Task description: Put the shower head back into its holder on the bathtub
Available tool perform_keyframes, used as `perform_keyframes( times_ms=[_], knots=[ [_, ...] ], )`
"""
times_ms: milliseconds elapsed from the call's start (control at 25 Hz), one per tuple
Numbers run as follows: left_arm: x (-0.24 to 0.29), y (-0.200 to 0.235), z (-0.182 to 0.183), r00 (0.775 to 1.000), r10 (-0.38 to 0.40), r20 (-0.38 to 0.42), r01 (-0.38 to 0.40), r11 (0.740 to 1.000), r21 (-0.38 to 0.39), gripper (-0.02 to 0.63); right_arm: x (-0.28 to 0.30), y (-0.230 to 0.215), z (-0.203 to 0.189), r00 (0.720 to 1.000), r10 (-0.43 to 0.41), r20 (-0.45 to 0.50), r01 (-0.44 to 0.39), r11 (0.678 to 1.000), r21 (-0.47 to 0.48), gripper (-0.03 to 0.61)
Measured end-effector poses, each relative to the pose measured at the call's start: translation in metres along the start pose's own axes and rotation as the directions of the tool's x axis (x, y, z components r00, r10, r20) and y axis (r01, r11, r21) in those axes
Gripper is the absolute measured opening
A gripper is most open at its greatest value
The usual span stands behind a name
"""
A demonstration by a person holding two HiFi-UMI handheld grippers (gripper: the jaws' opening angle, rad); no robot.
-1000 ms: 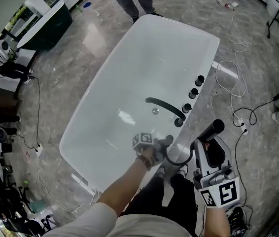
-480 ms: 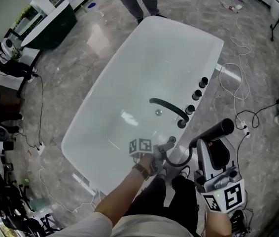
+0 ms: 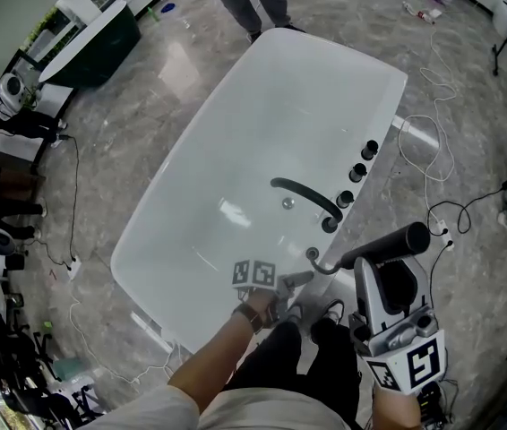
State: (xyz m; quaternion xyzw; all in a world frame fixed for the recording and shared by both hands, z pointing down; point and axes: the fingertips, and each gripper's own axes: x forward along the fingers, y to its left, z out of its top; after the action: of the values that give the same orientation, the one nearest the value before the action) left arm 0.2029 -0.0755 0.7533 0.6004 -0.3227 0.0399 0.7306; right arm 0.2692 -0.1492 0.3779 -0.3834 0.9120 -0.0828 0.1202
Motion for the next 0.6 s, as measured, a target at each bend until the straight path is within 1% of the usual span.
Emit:
perform_keyframes(
  times_ms=[40, 120, 160, 200, 240, 320, 360, 440, 480, 520, 560, 600],
  knots=[
    [-0.003, -0.001, 0.002, 1.000, 0.004, 0.012, -0.004, 0.999, 0.032, 0.199, 0.002, 0.000, -0.006, 1.000, 0.005, -0.007, -0.005, 1.000, 0.003, 0.129],
    [-0.010, -0.007, 0.011, 0.998, -0.006, 0.062, 0.000, 0.995, 0.102, 0.194, 0.006, -0.002, -0.021, 1.000, 0.016, -0.025, -0.016, 1.000, 0.010, 0.129],
    [-0.013, -0.011, 0.017, 0.995, -0.015, 0.099, 0.001, 0.989, 0.146, 0.155, 0.009, -0.003, -0.031, 0.999, 0.021, -0.037, -0.021, 1.000, 0.014, 0.129],
    [-0.018, -0.016, 0.023, 0.990, -0.024, 0.141, -0.005, 0.980, 0.198, 0.100, 0.012, -0.004, -0.041, 0.998, 0.026, -0.049, -0.025, 1.000, 0.018, 0.129],
    [-0.023, -0.022, 0.029, 0.982, -0.032, 0.187, -0.017, 0.967, 0.256, 0.062, 0.015, -0.004, -0.051, 0.998, 0.031, -0.062, -0.030, 0.999, 0.020, 0.129],
    [-0.038, -0.037, 0.042, 0.956, -0.061, 0.287, -0.054, 0.926, 0.374, 0.020, 0.021, -0.002, -0.068, 0.996, 0.047, -0.082, -0.045, 0.999, 0.022, 0.129],
    [-0.046, -0.045, 0.048, 0.938, -0.078, 0.337, -0.078, 0.901, 0.427, 0.014, 0.024, 0.000, -0.074, 0.995, 0.056, -0.087, -0.054, 0.998, 0.024, 0.129],
    [-0.059, -0.057, 0.058, 0.902, -0.104, 0.418, -0.138, 0.849, 0.510, 0.005, 0.031, 0.003, -0.081, 0.993, 0.077, -0.085, -0.074, 0.997, 0.032, 0.129],
    [-0.063, -0.060, 0.062, 0.887, -0.110, 0.448, -0.169, 0.826, 0.537, 0.005, 0.034, 0.006, -0.081, 0.993, 0.089, -0.076, -0.086, 0.996, 0.036, 0.129],
    [-0.066, -0.062, 0.065, 0.875, -0.109, 0.472, -0.197, 0.810, 0.552, 0.005, 0.039, 0.009, -0.079, 0.993, 0.102, -0.063, -0.100, 0.994, 0.041, 0.129],
    [-0.068, -0.061, 0.068, 0.864, -0.103, 0.493, -0.220, 0.803, 0.554, 0.005, 0.043, 0.014, -0.075, 0.992, 0.116, -0.048, -0.114, 0.993, 0.044, 0.129],
    [-0.071, -0.059, 0.069, 0.854, -0.094, 0.511, -0.237, 0.805, 0.545, 0.005, 0.047, 0.019, -0.072, 0.991, 0.128, -0.034, -0.127, 0.991, 0.044, 0.129]
  ],
)
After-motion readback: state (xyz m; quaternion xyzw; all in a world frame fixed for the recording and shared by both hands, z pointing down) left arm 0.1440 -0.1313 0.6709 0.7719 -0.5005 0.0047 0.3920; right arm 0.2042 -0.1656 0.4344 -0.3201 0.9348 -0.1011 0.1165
